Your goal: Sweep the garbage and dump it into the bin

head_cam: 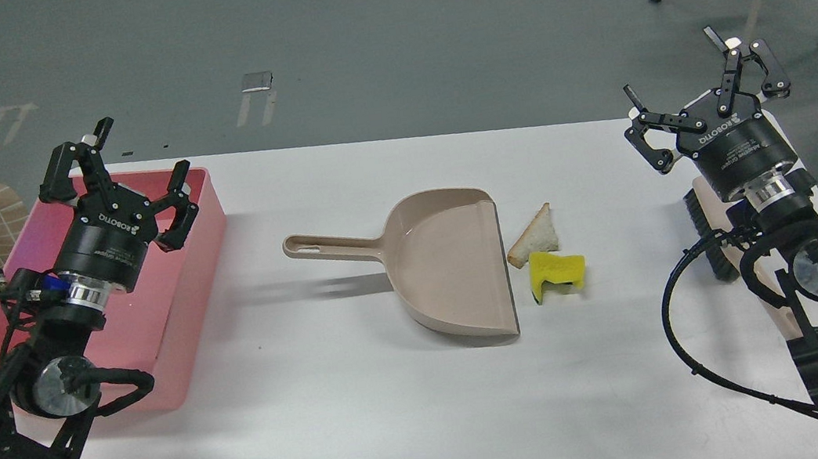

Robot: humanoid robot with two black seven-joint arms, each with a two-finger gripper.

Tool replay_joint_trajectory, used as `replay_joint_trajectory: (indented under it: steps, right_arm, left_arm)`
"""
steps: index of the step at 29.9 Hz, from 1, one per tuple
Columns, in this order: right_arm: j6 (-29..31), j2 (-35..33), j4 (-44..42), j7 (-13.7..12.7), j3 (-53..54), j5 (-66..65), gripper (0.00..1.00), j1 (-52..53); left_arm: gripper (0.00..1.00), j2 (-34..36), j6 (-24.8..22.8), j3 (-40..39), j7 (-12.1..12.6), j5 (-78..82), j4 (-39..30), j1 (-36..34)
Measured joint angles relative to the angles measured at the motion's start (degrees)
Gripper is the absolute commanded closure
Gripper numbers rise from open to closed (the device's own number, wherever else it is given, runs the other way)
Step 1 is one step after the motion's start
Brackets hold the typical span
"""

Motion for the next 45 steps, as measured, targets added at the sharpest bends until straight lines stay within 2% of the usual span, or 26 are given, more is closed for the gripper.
replay_joint_trajectory:
  steps: [45]
  right_arm:
    - [0.0,0.03,0.0,0.0,0.0,0.0,0.0,-0.34]
  left_arm:
    - [0.02,0.0,-0.13,0.0,-0.17,0.07,-0.19,0.11]
